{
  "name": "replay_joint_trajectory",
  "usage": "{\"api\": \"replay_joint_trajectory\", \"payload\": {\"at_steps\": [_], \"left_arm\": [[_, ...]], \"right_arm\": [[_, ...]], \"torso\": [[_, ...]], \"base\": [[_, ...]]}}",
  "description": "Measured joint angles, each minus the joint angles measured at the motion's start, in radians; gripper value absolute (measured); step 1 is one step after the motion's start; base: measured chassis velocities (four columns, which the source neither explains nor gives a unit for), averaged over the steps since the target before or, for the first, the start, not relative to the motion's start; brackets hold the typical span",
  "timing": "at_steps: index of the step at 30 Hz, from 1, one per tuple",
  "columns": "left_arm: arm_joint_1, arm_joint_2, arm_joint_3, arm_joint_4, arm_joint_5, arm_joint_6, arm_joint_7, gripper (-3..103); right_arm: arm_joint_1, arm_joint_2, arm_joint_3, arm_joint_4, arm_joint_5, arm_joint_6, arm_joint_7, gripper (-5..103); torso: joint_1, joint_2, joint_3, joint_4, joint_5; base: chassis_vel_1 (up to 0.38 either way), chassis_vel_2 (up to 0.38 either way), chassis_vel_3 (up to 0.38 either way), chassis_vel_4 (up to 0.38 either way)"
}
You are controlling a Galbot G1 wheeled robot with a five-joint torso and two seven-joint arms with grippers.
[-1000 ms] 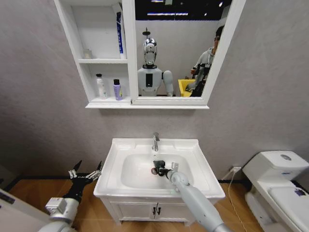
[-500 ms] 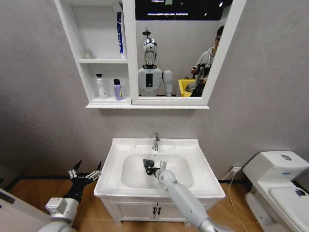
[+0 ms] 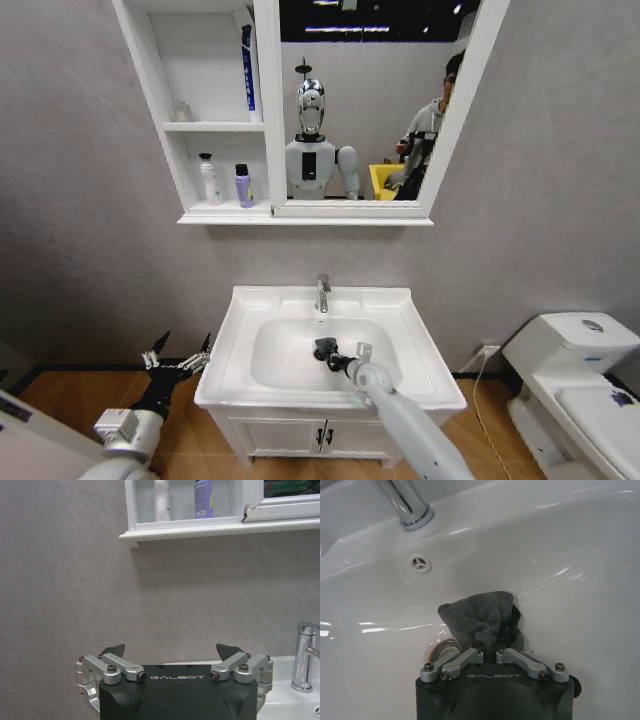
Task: Move facial cleanser and shampoo from washbasin to cabinet, then wipe washbasin with towel.
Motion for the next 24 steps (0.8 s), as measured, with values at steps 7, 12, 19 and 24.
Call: {"api": "replay_joint_trajectory", "payload": {"at_steps": [7,12,19,24], "left_arm": [[0.0,0.0,0.0,0.0,0.0,0.0,0.0,100],[0.0,0.0,0.0,0.0,0.0,0.0,0.0,100],[0.0,0.0,0.0,0.0,0.0,0.0,0.0,100],[0.0,0.0,0.0,0.0,0.0,0.0,0.0,100]], "right_arm": [[0.015,0.052,-0.023,-0.051,-0.009,-0.007,-0.01,6],[0.057,0.127,-0.076,-0.099,-0.004,0.002,-0.01,6],[0.102,0.184,-0.117,-0.116,0.027,0.006,0.004,6],[0.044,0.141,-0.073,-0.086,0.019,0.012,-0.002,6]], "torso": [[0.0,0.0,0.0,0.0002,0.0001],[0.0,0.0,0.0,0.0004,-0.0001],[0.0,0.0,0.0,0.0006,-0.0001],[0.0,0.0,0.0,0.0003,0.0001]], "base": [[0.0,0.0,0.0,0.0],[0.0,0.0,0.0,0.0],[0.0,0.0,0.0,0.0],[0.0,0.0,0.0,0.0]]}}
